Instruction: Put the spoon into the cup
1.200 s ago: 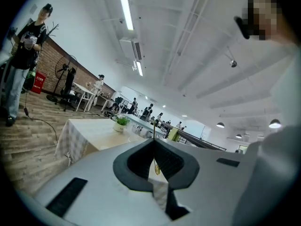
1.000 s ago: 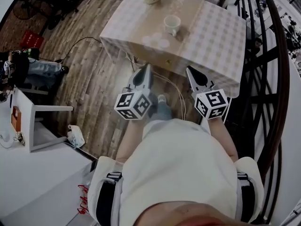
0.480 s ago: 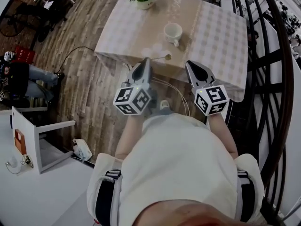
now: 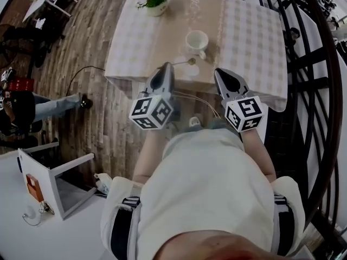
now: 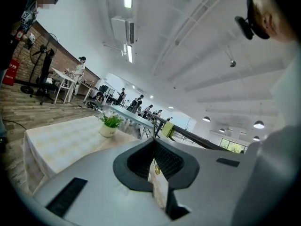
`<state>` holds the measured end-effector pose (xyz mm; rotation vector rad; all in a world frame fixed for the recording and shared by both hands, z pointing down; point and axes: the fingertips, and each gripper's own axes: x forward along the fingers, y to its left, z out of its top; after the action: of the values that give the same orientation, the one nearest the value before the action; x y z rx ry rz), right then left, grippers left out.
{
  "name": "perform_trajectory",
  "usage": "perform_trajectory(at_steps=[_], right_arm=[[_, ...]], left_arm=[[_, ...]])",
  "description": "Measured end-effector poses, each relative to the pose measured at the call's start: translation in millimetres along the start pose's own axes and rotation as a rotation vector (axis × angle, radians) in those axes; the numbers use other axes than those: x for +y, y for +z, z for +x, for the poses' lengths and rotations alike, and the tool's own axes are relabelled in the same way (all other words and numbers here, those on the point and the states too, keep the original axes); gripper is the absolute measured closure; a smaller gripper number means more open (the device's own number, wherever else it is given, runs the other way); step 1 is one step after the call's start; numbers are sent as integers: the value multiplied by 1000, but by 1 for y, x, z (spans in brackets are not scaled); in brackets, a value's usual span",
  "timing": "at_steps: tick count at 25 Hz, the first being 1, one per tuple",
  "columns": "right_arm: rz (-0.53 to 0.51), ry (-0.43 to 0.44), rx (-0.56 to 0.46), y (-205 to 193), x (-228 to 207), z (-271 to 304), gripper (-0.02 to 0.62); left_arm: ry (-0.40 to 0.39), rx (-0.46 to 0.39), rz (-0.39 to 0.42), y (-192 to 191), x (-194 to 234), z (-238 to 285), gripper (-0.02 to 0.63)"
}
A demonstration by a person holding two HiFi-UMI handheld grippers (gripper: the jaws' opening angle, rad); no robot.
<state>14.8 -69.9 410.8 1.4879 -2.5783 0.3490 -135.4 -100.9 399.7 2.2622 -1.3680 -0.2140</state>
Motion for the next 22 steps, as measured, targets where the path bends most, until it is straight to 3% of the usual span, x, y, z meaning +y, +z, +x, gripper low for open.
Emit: perform_trajectory(at_steps=[9, 22], right_arm=[[16, -54, 26, -4, -23, 9, 594], [34, -19, 82, -15, -72, 59, 594]], left_arm=[[-25, 51, -15, -7, 10, 39, 601], [23, 106, -47, -27, 37, 114, 601]])
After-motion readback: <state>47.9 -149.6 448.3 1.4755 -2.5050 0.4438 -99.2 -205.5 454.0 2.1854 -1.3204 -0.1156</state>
